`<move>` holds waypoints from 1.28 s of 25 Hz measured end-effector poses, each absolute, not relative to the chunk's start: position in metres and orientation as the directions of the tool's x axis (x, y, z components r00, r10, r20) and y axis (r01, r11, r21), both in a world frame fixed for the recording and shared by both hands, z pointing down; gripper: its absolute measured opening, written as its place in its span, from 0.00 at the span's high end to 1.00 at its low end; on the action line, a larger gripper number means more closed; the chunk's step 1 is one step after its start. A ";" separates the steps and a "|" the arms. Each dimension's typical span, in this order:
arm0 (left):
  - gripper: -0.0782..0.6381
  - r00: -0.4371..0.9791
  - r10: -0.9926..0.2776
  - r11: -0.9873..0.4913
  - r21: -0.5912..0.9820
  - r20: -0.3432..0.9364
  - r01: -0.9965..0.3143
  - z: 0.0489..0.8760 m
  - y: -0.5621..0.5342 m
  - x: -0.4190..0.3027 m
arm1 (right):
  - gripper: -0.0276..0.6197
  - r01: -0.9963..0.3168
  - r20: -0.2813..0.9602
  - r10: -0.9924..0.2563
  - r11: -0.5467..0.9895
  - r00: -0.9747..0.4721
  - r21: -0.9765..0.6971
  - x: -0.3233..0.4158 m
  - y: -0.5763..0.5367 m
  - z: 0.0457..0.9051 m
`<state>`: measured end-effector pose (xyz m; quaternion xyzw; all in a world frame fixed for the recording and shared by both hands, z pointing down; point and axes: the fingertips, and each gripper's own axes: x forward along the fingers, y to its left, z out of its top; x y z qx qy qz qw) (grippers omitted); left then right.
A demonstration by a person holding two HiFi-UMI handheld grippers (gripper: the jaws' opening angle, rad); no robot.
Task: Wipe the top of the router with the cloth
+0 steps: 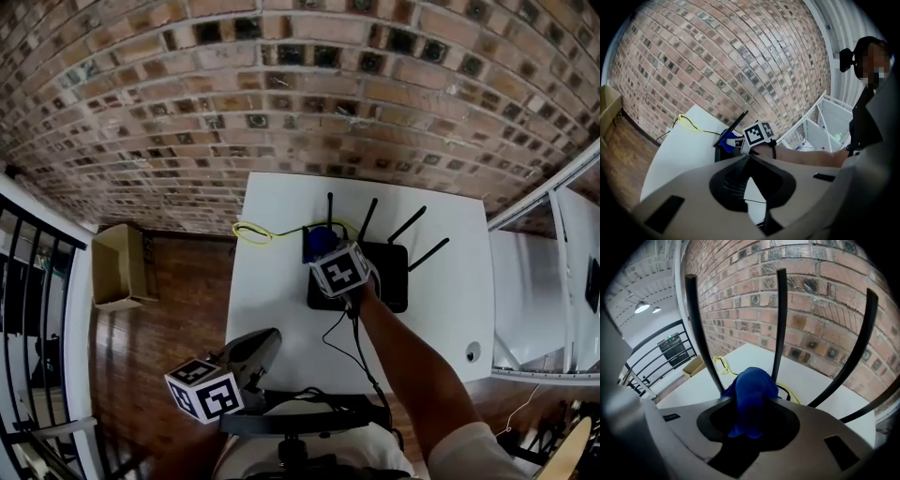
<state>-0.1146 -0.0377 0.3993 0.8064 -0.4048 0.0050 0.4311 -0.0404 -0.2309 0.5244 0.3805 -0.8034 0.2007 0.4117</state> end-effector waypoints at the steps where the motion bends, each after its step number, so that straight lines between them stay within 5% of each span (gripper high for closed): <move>1: 0.85 0.666 -0.654 -0.291 0.694 0.358 -0.659 0.397 -0.038 -0.113 | 0.73 -0.783 0.813 -0.452 0.622 -0.368 -0.009 -0.038 -0.232 0.525; 9: 0.85 0.645 -0.666 -0.262 0.692 0.375 -0.673 0.403 -0.036 -0.112 | 0.50 -0.788 0.705 -0.571 0.615 -0.420 0.029 -0.034 -0.233 0.501; 11: 0.85 0.645 -0.659 -0.264 0.684 0.388 -0.681 0.409 -0.033 -0.114 | 0.50 -0.762 0.680 -0.597 0.642 -0.425 0.088 -0.035 -0.232 0.494; 15: 0.85 0.646 -0.660 -0.251 0.699 0.382 -0.670 0.402 -0.035 -0.105 | 0.71 -0.705 0.686 -0.608 0.682 -0.400 0.193 -0.036 -0.237 0.502; 26: 0.85 0.636 -0.658 -0.242 0.687 0.402 -0.685 0.398 -0.036 -0.100 | 0.63 -0.725 0.709 -0.579 0.675 -0.403 0.139 -0.028 -0.233 0.515; 32: 0.85 0.651 -0.651 -0.255 0.695 0.390 -0.672 0.399 -0.042 -0.095 | 0.73 -0.770 0.707 -0.590 0.631 -0.391 0.101 -0.009 -0.234 0.521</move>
